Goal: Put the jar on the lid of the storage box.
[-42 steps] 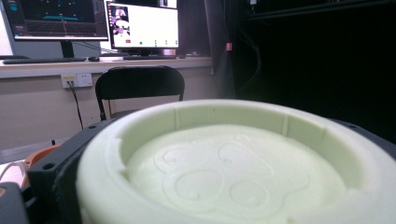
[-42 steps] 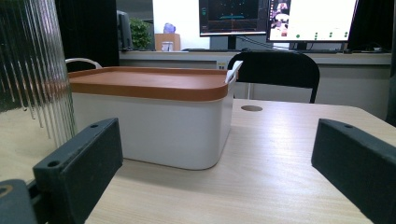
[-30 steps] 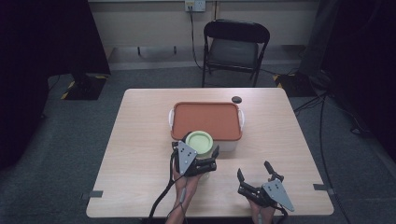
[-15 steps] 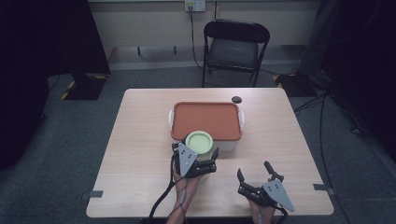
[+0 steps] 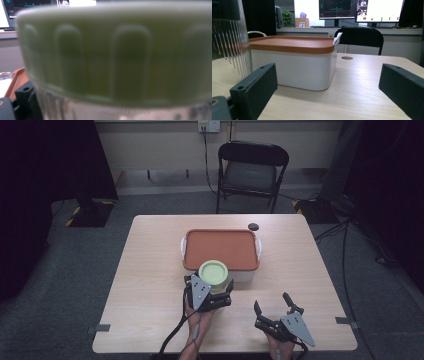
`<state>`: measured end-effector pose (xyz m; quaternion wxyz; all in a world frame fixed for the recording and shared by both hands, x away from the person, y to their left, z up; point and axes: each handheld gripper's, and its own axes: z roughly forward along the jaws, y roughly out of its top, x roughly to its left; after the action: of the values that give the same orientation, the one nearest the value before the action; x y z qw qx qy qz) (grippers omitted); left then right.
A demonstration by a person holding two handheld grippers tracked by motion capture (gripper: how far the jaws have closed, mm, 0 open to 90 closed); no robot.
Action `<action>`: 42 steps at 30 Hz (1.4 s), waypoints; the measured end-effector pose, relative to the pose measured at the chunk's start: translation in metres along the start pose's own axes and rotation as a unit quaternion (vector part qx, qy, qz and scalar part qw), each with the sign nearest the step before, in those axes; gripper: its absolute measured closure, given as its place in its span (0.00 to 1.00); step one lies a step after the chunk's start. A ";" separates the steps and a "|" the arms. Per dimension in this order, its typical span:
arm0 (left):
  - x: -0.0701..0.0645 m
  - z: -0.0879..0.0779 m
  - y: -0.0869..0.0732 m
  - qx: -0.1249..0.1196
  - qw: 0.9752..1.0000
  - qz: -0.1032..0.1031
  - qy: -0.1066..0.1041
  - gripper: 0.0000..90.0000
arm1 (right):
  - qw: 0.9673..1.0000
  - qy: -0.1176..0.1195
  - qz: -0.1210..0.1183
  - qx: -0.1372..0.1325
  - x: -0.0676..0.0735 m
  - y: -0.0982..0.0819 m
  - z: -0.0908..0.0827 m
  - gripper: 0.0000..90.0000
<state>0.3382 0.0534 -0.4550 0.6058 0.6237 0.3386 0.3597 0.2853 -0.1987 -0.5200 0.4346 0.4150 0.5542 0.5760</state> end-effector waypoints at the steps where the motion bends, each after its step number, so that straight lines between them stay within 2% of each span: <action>1: 0.000 0.000 0.000 0.000 1.000 0.000 0.000 0.00 | 1.000 0.000 0.000 0.000 0.000 0.000 0.000 0.01; 19: -0.001 -0.001 -0.011 0.003 1.000 -0.009 0.004 0.01 | 1.000 0.000 0.000 0.000 0.000 0.000 0.000 0.01; 22: -0.002 0.000 -0.012 0.007 1.000 -0.005 0.004 0.01 | 1.000 0.000 0.000 0.000 0.000 0.000 0.000 0.01; 30: -0.003 -0.001 -0.016 -0.002 1.000 -0.005 0.002 0.01 | 1.000 0.000 0.000 0.000 0.000 0.000 0.000 0.01; 42: -0.003 -0.001 -0.022 0.003 1.000 -0.006 0.005 0.01 | 1.000 0.001 0.000 0.000 0.000 0.000 0.000 0.01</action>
<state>0.3366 0.0519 -0.4775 0.6042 0.6217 0.3469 0.3579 0.2851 -0.1988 -0.5200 0.4343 0.4145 0.5544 0.5764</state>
